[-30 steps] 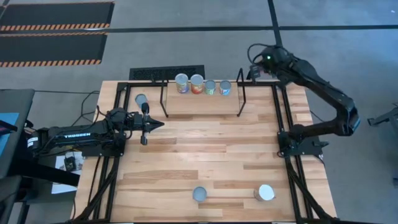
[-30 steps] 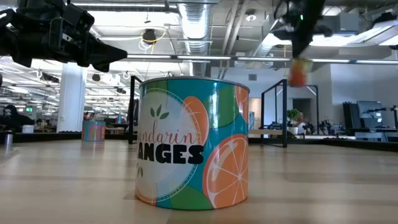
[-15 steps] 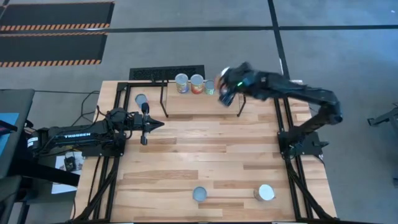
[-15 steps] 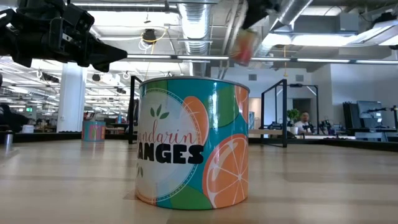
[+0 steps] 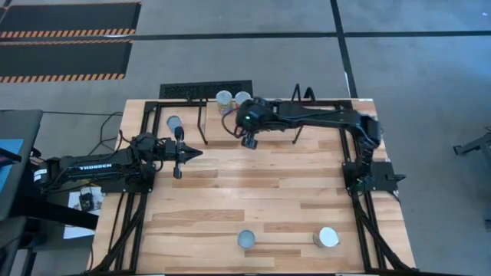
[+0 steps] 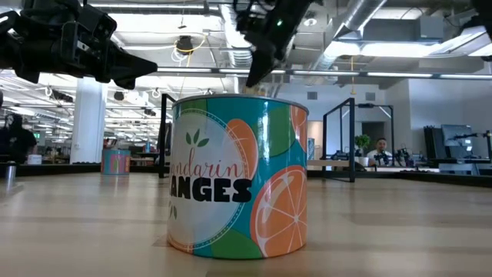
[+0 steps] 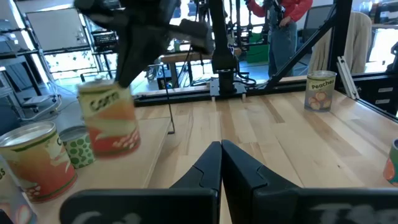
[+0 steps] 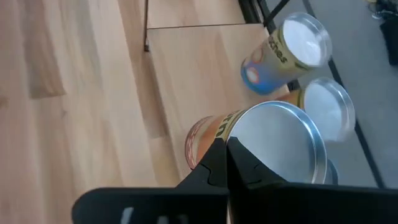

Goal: Pick and place cans onto a shelf
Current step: Put the canned corn aligned with the other canned corn on the shelf

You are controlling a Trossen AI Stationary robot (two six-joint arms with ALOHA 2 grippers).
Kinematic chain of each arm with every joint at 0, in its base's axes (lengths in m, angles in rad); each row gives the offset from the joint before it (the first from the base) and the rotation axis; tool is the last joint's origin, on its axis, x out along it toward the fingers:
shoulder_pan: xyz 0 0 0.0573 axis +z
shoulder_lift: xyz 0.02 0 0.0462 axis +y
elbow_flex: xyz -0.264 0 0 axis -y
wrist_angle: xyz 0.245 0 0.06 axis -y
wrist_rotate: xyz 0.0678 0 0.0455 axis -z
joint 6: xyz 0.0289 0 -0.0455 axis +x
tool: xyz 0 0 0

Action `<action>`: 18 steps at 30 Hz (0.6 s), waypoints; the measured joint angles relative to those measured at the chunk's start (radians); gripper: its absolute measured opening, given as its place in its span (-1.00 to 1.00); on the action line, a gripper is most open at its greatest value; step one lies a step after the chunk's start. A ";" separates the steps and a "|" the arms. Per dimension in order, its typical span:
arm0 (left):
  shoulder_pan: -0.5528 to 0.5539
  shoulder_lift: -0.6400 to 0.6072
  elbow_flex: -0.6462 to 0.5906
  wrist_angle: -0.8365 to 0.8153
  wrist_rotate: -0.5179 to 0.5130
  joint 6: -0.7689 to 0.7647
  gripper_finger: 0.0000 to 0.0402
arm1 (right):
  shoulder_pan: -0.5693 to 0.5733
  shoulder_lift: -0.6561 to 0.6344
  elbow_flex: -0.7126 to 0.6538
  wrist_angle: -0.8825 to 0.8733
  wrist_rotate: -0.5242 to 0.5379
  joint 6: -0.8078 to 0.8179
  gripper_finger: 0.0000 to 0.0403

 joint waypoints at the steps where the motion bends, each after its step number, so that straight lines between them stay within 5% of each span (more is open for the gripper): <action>1: 0.000 0.000 0.000 0.000 0.000 0.000 -1.00 | -0.006 0.017 0.016 -0.005 -0.001 -0.011 -0.98; 18: 0.000 0.000 0.000 0.000 -0.001 0.002 -1.00 | -0.061 0.102 0.085 -0.017 -0.076 -0.042 -0.98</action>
